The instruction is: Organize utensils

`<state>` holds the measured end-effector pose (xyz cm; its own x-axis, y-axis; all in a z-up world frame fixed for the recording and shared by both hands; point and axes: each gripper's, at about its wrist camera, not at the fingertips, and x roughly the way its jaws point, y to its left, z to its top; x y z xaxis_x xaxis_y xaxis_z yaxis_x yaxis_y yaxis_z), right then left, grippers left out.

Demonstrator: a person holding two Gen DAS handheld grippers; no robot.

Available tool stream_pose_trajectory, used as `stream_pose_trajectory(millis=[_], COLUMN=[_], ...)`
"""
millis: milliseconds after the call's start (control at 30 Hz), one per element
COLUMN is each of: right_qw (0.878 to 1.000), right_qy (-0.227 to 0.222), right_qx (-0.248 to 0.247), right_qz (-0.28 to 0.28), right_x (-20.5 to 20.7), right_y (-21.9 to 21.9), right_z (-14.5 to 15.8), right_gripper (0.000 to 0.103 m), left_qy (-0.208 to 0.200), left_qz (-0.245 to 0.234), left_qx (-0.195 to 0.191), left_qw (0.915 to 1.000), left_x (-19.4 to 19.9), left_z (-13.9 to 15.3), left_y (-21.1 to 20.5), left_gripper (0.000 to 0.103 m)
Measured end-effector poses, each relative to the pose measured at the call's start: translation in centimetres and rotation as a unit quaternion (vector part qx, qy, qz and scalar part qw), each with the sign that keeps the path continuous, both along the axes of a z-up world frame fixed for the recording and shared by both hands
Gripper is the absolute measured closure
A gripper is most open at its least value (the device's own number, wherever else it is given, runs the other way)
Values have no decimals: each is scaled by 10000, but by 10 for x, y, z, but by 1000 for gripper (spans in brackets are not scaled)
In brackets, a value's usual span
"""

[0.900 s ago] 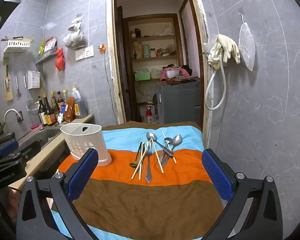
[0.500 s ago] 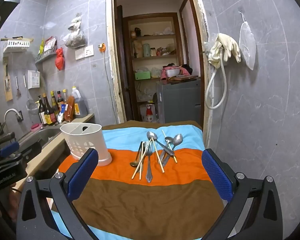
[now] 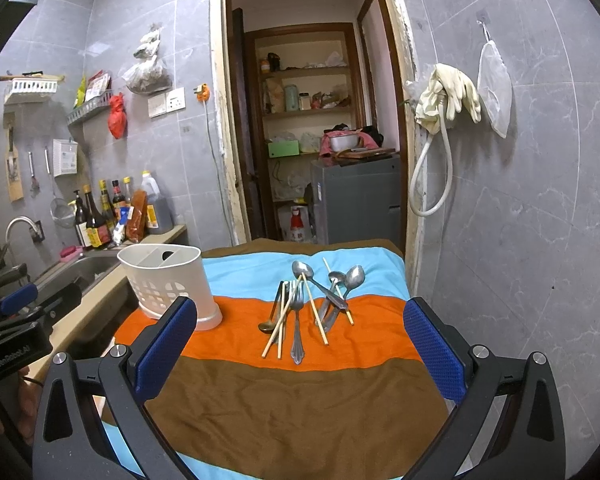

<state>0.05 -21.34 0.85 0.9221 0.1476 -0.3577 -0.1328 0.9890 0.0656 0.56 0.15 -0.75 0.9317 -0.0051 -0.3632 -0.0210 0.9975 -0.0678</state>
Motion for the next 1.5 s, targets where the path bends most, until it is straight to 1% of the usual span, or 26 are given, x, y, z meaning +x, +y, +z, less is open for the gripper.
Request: stream_pose_trajectory(millis=[600, 800, 1500], right_qw=[10000, 10000, 10000], right_qy=[27, 37, 72], right_qx=[-5, -1, 5], right_qz=[-2, 8, -2], right_x=[2, 7, 7], right_y=[0, 0, 0], right_z=[0, -7, -6], right_gripper=[0, 0, 0], left_qy=[9, 14, 27], left_qz=[3, 1, 6], left_qx=[-20, -21, -27], left_qw=[10000, 10000, 10000], left_x=[0, 1, 2], left_z=[1, -1, -2], left_y=[0, 2, 3], left_gripper=[1, 1, 1])
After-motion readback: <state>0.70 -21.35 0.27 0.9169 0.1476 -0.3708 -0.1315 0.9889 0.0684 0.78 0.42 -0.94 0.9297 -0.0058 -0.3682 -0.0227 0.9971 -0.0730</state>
